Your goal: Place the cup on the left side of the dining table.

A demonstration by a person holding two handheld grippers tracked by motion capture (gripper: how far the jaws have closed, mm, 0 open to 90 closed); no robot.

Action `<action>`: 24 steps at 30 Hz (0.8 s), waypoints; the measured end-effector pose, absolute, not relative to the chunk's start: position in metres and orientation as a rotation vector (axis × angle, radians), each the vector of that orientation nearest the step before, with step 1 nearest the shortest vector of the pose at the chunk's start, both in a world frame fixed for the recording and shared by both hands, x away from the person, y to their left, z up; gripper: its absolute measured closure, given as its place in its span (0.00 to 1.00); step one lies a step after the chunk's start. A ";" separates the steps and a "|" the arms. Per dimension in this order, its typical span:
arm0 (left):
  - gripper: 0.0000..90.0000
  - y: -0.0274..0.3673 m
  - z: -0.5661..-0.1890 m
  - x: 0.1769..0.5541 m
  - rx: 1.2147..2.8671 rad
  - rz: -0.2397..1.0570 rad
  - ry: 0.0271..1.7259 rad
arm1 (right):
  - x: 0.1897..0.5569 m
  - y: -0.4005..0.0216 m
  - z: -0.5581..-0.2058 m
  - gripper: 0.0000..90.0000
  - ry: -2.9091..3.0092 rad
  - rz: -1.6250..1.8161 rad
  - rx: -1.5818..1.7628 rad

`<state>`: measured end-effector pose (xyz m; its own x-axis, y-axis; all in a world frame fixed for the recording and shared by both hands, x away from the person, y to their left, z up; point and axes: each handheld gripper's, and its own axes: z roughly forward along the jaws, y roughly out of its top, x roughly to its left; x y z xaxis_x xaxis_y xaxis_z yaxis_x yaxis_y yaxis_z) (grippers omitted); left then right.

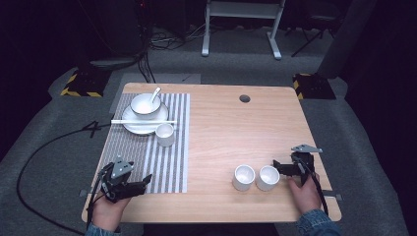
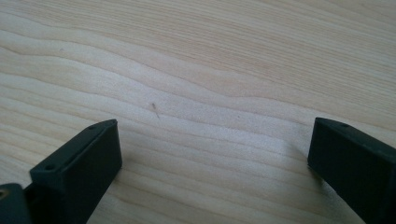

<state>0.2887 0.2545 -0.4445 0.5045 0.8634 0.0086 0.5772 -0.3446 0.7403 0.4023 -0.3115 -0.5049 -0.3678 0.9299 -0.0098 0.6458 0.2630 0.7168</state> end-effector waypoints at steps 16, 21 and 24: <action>0.25 0.271 -0.472 0.289 2.096 0.462 1.245 | 0.402 -0.312 -0.505 0.03 2.107 0.882 1.427; 0.25 0.272 -0.484 0.294 2.114 0.429 1.286 | 0.402 -0.312 -0.505 0.03 2.107 0.882 1.427; 0.24 0.273 -0.488 0.295 2.116 0.447 1.303 | 0.402 -0.312 -0.505 0.03 2.107 0.881 1.427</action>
